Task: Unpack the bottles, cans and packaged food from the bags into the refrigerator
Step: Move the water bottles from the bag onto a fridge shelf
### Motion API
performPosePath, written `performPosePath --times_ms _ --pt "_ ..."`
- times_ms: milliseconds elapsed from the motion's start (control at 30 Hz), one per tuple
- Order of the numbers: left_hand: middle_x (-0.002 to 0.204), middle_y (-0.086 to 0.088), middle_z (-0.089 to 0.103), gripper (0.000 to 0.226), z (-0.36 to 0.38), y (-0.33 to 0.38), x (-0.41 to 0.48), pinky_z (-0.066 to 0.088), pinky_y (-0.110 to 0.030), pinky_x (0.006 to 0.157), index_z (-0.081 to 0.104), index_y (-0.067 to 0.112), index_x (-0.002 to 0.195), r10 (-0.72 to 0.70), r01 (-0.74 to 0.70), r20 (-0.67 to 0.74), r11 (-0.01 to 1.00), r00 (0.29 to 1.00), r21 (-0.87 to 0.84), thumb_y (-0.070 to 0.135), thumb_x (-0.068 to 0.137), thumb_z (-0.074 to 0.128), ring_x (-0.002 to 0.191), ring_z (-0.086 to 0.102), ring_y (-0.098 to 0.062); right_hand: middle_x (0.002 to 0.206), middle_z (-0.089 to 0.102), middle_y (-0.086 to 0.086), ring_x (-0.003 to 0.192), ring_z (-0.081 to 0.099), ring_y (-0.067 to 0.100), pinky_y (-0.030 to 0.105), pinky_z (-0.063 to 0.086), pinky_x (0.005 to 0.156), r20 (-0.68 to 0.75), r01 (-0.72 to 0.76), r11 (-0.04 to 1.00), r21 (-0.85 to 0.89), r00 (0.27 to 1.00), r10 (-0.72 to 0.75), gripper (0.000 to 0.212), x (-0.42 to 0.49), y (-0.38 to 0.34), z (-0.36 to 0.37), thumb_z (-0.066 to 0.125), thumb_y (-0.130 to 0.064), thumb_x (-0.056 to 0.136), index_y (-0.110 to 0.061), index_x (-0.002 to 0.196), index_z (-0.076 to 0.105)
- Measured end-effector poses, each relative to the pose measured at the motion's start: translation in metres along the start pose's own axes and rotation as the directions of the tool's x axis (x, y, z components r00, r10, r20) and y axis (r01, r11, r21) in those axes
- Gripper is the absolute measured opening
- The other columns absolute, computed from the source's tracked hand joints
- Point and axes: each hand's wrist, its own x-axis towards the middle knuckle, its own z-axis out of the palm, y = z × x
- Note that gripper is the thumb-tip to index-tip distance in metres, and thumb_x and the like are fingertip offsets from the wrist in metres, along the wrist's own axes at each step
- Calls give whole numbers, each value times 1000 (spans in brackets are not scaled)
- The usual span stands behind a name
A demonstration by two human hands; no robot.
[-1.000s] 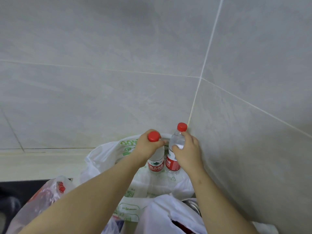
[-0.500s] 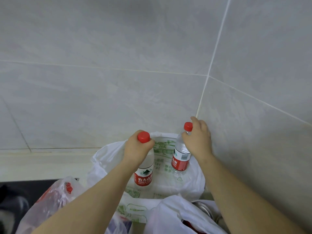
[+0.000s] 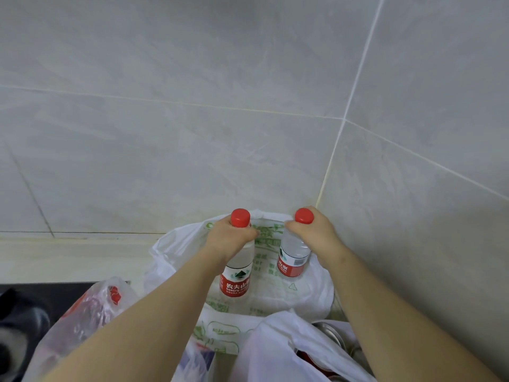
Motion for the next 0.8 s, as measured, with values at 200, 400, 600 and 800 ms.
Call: performPosePath --times_ms 200,400,600,800 --pt "102 -1 52 31 -10 10 -9 46 -63 84 58 24 97 -199 197 146 980 969 23 18 73 77 104 48 -33 80 67 -4 82 63 19 35 51 78 38 -15 990 -140 999 20 13 -12 5 13 72 -30 73 -24 75 61" --pt "120 -6 53 40 -11 7 -18 47 -66 80 57 16 111 -180 183 114 983 977 -13 10 74 73 114 44 -35 95 63 -2 92 58 18 42 58 74 113 -73 994 -77 990 82 13 -29 -1 17 67 -22 80 -28 90 60" --pt "98 1 55 28 -18 -2 -34 51 -61 80 57 18 96 -152 158 46 972 987 -175 4 75 70 105 47 -29 89 57 -1 83 53 14 56 54 77 78 -190 959 211 981 177 21 -41 0 10 66 -8 79 -25 82 56" --pt "92 0 54 27 -20 -6 -53 51 -59 81 56 19 90 -139 127 -23 950 990 -284 1 76 69 99 48 -27 92 55 0 102 49 25 60 51 78 88 -265 889 375 964 250 17 -58 -4 7 65 -6 83 -20 86 57"
